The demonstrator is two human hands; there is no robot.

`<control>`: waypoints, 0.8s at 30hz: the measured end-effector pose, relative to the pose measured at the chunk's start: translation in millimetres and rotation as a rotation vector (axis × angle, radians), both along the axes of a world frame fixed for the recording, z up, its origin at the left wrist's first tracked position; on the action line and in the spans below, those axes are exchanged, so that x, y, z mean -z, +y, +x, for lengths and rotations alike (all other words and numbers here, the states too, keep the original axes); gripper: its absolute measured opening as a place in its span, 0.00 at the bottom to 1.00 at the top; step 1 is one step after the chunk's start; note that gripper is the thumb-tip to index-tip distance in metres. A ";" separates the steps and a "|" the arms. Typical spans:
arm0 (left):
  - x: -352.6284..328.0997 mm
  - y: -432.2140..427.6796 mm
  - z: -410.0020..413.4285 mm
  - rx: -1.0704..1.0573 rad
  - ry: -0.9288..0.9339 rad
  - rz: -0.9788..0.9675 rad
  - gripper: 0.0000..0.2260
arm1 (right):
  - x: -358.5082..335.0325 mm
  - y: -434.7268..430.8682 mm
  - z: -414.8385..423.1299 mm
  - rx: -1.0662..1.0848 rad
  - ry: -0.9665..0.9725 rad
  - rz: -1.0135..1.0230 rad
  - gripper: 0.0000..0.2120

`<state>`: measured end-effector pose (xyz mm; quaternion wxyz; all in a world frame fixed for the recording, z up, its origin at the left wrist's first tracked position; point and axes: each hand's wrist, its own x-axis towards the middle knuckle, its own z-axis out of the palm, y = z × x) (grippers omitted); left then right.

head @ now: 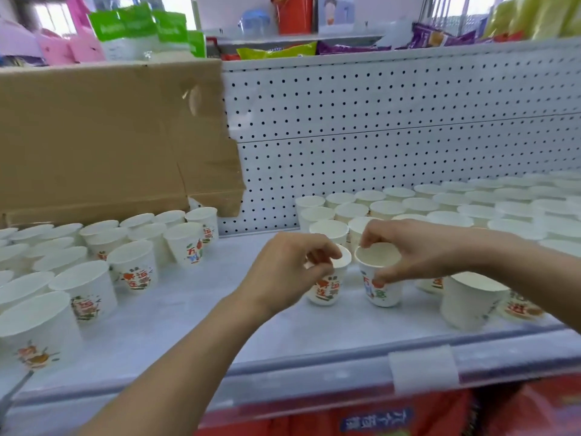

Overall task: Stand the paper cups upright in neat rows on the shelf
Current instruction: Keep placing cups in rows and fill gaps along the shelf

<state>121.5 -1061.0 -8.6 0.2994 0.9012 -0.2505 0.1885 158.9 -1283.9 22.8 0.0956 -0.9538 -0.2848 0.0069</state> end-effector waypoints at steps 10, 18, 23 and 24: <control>0.6 2.0 6.2 -0.183 0.101 -0.081 0.22 | -1.8 -22.7 -4.2 -0.147 -0.287 -0.037 0.09; 10.3 -8.6 13.8 -0.220 0.173 -0.108 0.29 | -1.2 -33.3 2.4 -0.164 -0.293 -0.083 0.04; 11.0 -14.1 17.3 -0.224 0.178 -0.111 0.28 | -1.8 -40.1 5.3 -0.152 -0.337 -0.136 0.00; 11.2 -15.1 17.8 -0.225 0.178 -0.111 0.28 | -1.9 -41.3 5.4 -0.149 -0.341 -0.148 0.01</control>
